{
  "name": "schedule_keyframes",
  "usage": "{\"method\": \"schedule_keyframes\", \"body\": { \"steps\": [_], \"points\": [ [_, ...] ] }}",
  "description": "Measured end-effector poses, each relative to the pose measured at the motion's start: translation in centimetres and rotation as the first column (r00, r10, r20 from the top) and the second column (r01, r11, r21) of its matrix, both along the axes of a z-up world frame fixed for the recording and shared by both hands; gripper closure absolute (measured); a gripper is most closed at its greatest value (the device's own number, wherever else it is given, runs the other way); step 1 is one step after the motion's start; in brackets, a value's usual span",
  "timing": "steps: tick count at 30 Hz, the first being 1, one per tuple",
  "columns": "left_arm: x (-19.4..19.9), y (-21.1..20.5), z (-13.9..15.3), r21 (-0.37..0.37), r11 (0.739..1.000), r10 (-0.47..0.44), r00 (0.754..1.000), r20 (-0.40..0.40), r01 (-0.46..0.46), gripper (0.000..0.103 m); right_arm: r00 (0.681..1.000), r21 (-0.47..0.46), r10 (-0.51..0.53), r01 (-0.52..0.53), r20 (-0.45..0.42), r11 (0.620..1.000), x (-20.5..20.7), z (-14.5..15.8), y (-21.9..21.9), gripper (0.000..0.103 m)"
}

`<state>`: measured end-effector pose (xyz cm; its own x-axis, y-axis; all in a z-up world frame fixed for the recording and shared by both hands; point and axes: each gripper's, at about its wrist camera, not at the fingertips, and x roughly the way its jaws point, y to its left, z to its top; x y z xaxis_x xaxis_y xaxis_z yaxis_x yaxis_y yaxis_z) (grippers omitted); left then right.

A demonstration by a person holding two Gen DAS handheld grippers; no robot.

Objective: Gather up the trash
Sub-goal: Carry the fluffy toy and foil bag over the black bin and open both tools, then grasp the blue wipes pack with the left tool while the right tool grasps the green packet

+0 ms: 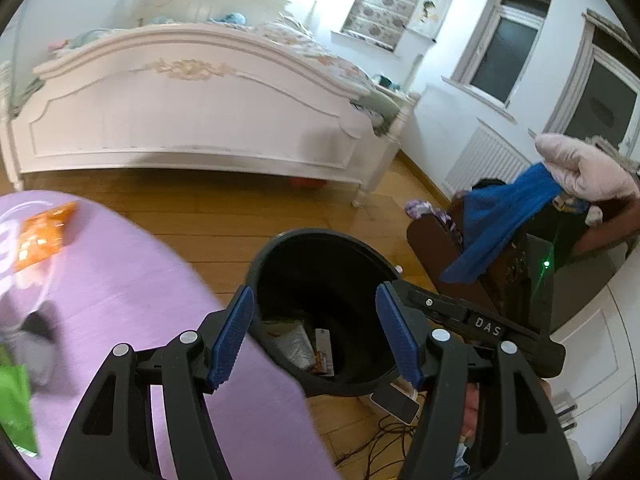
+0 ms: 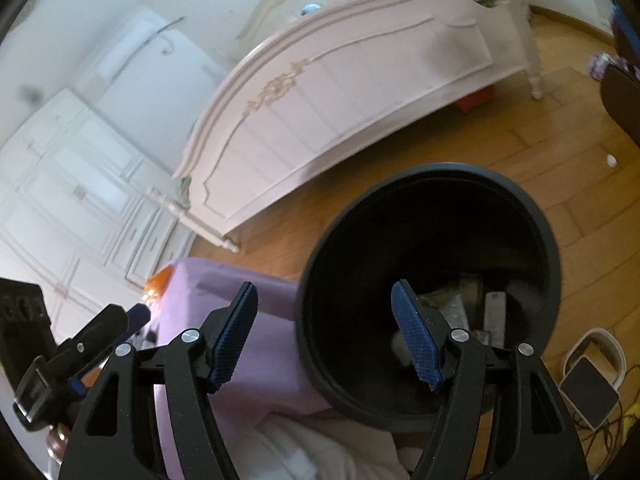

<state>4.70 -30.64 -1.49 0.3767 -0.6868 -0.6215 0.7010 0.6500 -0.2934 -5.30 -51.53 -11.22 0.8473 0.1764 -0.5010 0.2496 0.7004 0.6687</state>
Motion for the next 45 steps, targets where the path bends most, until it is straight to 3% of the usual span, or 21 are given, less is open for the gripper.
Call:
{"method": "schedule_keyframes", "body": {
  "steps": [5,11,12,14,20,25,27,30,40,43,45],
  "points": [
    [-0.4,4.3,1.1,-0.027,0.998,0.059,0.998,0.024,-0.058,0.039,0.995,-0.062,0.096,-0.095,0.023,0.994,1.4,2.3,3.7,0.034],
    [-0.7,10.4,2.1,-0.029,0.989,0.148,0.987,0.065,-0.147,0.038,0.961,-0.174,0.274,-0.262,0.048,0.949,3.8,5.6,10.0,0.034],
    [-0.7,11.2,2.1,-0.025,0.986,0.165,0.984,0.072,-0.164,0.028,0.947,-0.199,0.317,-0.301,0.051,0.933,4.4,6.4,11.6,0.034],
    [-0.9,13.8,2.2,-0.021,0.976,0.219,0.971,0.095,-0.218,0.021,0.929,-0.225,0.368,-0.348,0.050,0.910,5.1,7.1,13.5,0.034],
    [-0.6,21.6,1.6,0.008,0.932,0.358,0.926,0.117,-0.362,0.018,0.838,-0.334,0.546,-0.510,0.015,0.793,7.9,9.6,20.7,0.034],
    [0.8,27.1,0.8,0.044,0.902,0.424,0.900,0.105,-0.430,0.018,0.733,-0.456,0.678,-0.623,-0.056,0.636,9.9,10.9,27.5,0.034],
    [1.2,28.6,0.6,0.057,0.903,0.419,0.902,0.106,-0.426,0.018,0.683,-0.510,0.724,-0.657,-0.091,0.555,10.6,11.3,30.2,0.019],
    [1.9,30.4,0.2,0.081,0.915,0.387,0.916,0.103,-0.396,0.018,0.611,-0.557,0.780,-0.698,-0.134,0.451,11.7,11.7,33.1,0.018],
    [3.3,31.6,-1.6,0.192,0.956,0.206,0.974,0.095,-0.221,0.018,0.432,-0.587,0.824,-0.794,-0.366,0.156,16.1,9.4,39.7,0.018],
    [3.7,31.1,-1.8,0.220,0.959,0.158,0.982,0.101,-0.176,0.018,0.378,-0.575,0.821,-0.815,-0.427,0.076,16.5,8.6,40.5,0.032],
    [4.0,30.7,-1.8,0.222,0.962,0.138,0.986,0.095,-0.156,0.018,0.367,-0.578,0.814,-0.815,-0.451,0.047,16.3,8.2,40.9,0.048]
  ]
}}
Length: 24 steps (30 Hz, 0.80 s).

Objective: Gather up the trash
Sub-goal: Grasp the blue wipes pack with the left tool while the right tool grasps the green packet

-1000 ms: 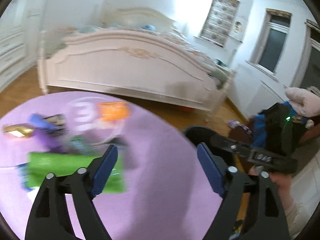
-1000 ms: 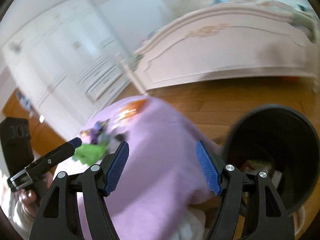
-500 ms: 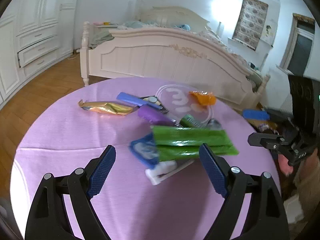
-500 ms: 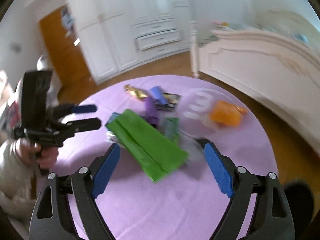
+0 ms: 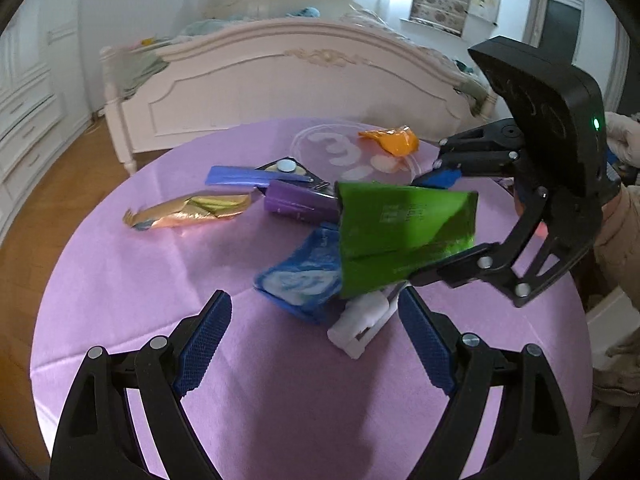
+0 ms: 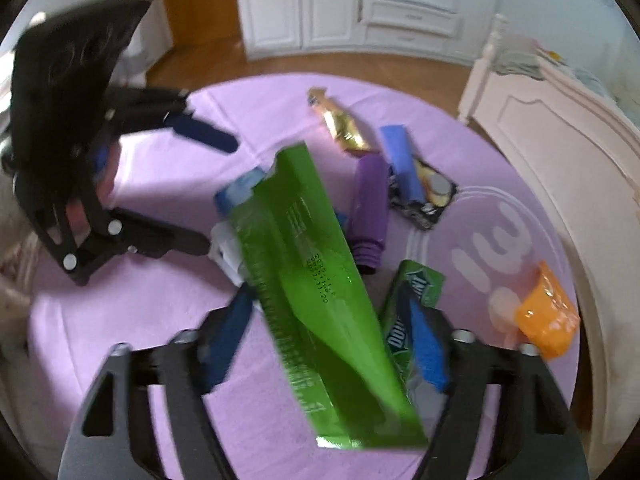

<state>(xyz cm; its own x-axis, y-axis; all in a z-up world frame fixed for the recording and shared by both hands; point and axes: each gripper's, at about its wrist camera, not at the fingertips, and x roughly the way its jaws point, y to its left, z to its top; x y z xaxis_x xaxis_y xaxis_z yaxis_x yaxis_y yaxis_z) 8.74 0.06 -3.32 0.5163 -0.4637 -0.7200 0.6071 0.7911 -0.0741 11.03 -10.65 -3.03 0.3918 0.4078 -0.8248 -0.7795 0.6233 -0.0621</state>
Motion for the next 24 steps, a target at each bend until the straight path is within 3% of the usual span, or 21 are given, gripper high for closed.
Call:
{"method": "schedule_keyframes", "body": {
  "steps": [4,6,9,13,18,20,21,24],
  "points": [
    [0.9,-0.5,-0.1,0.000,1.000,-0.016,1.000,-0.014,0.016,0.018,0.999,0.024,-0.046,0.046,0.001,0.999,-0.4,0.1,-1.1,0.070],
    [1.4,-0.7,-0.1,-0.002,1.000,-0.019,1.000,-0.018,0.019,0.018,0.996,0.082,-0.093,0.094,-0.012,0.992,-0.4,0.3,-2.3,0.082],
    [2.3,-0.8,-0.2,-0.018,1.000,-0.007,1.000,-0.029,0.007,0.018,0.982,0.180,-0.185,0.191,-0.046,0.965,-0.9,1.1,-4.6,0.093],
    [3.3,-0.9,-0.5,-0.037,0.999,0.015,0.999,-0.044,-0.017,0.018,0.951,0.287,-0.291,0.310,-0.109,0.906,-2.0,1.3,-7.6,0.093],
    [4.2,-2.0,-1.2,-0.005,0.999,0.033,0.998,-0.050,-0.034,0.020,0.909,0.364,-0.377,0.417,-0.178,0.833,-3.0,1.1,-10.0,0.093],
    [4.5,-2.2,-1.4,-0.010,0.999,0.050,0.997,-0.055,-0.050,0.035,0.897,0.383,-0.394,0.441,-0.198,0.812,-3.3,0.9,-10.6,0.093],
    [4.5,-2.2,-1.3,-0.014,0.998,0.055,0.997,-0.054,-0.056,0.051,0.891,0.396,-0.401,0.453,-0.212,0.799,-3.5,0.7,-10.9,0.093],
    [4.6,-2.0,-1.3,-0.033,0.996,0.083,0.994,-0.065,-0.085,0.054,0.878,0.425,-0.413,0.479,-0.243,0.768,-3.7,0.4,-11.3,0.094]
  ]
}}
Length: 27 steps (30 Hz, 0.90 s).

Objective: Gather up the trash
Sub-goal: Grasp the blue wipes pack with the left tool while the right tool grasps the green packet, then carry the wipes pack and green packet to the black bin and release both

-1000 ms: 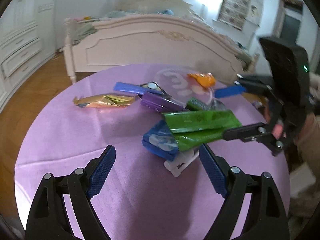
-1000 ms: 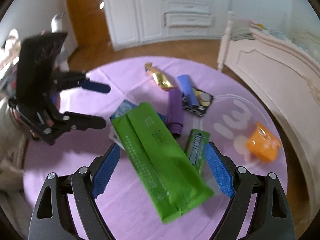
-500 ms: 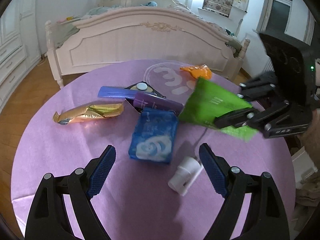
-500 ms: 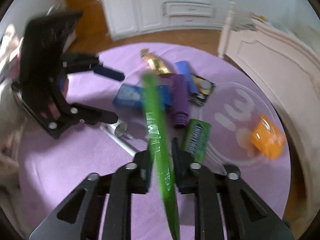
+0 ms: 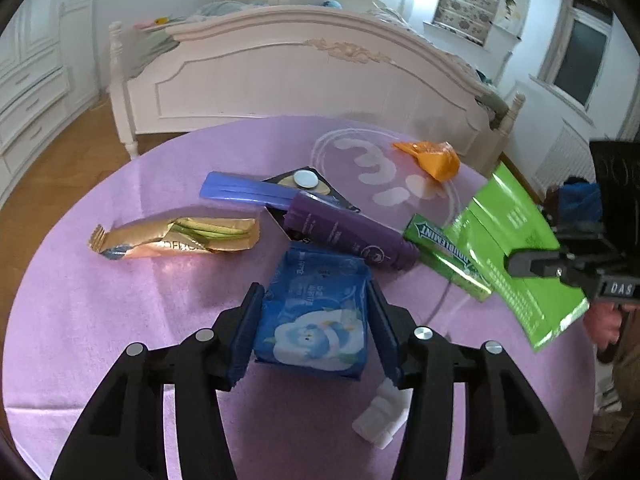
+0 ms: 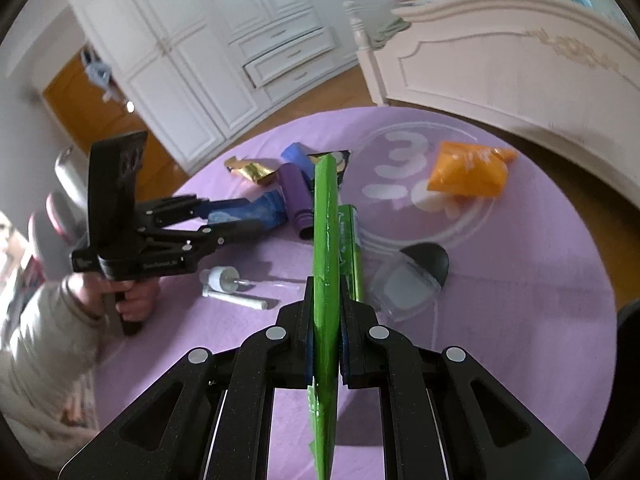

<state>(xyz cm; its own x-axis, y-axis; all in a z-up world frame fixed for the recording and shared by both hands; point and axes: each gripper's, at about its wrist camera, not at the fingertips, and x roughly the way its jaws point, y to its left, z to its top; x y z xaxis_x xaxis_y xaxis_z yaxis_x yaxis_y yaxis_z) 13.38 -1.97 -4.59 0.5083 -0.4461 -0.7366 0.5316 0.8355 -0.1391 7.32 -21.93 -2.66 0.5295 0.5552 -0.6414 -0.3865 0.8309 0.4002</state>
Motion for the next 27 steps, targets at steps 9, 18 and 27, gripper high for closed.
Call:
{"method": "schedule_keyframes", "body": {
  "steps": [9,18,27],
  "points": [
    [-1.9,1.0,2.3,-0.089,0.994,0.062,0.998,0.022,-0.060,0.057,0.998,0.128,-0.056,0.053,0.017,0.990,-0.9,0.5,-1.3,0.095],
    [-5.0,-5.0,6.3,-0.169,0.985,0.003,0.996,0.085,0.011,0.057,0.975,0.235,-0.206,0.182,0.083,0.955,-3.2,2.4,-6.9,0.095],
    [-5.8,-15.9,6.1,-0.223,0.963,-0.139,0.989,0.054,0.148,0.056,0.882,0.281,-0.459,0.415,0.110,0.865,-6.6,2.2,-17.0,0.095]
  ]
}}
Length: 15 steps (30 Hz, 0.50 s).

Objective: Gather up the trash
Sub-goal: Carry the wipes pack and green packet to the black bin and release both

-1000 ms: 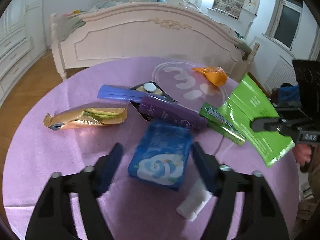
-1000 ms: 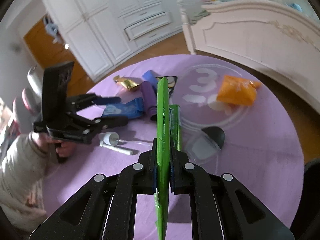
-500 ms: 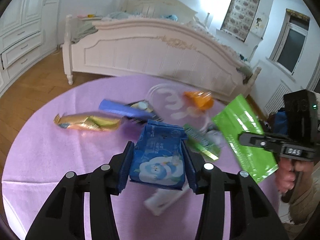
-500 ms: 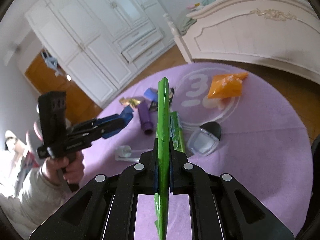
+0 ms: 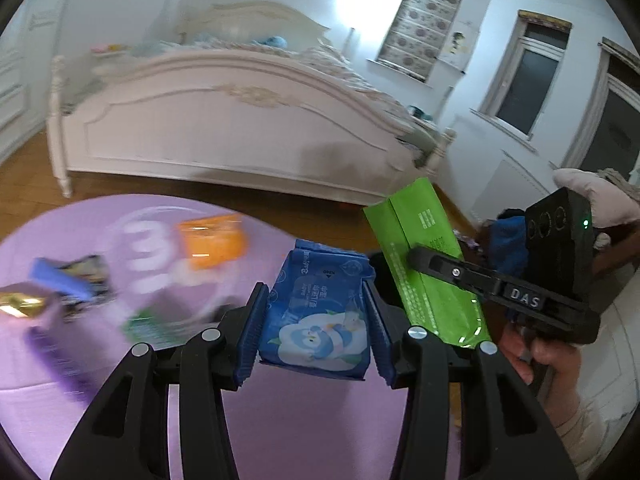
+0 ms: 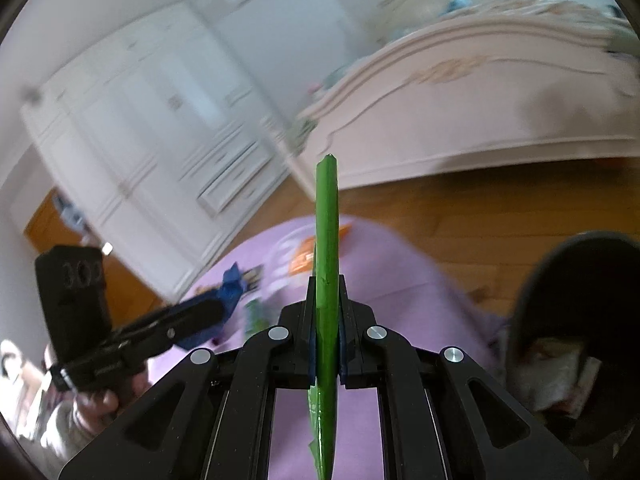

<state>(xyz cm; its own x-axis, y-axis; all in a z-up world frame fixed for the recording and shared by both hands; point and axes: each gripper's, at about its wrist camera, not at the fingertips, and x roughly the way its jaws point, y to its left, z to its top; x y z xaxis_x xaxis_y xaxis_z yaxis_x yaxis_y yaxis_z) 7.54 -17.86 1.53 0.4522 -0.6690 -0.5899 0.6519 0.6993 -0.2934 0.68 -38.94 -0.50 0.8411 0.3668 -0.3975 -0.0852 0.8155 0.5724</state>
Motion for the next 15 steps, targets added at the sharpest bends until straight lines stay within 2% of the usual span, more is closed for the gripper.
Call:
{"method": "schedule_keyframes", "body": {
  "steps": [7,15],
  "points": [
    [-0.8,-8.4,-1.9,0.006,0.993,-0.117,0.992,-0.045,0.117,0.056,0.980,0.036,-0.194,0.195,-0.033,0.980,-2.5,-2.6,-8.0,0.095],
    [-0.8,-15.2,-4.5,0.022,0.982,-0.182,0.978,-0.106,0.185,0.056,0.942,0.070,-0.319,0.326,-0.103,0.943,-3.8,-6.9,-13.4,0.095]
  ]
}}
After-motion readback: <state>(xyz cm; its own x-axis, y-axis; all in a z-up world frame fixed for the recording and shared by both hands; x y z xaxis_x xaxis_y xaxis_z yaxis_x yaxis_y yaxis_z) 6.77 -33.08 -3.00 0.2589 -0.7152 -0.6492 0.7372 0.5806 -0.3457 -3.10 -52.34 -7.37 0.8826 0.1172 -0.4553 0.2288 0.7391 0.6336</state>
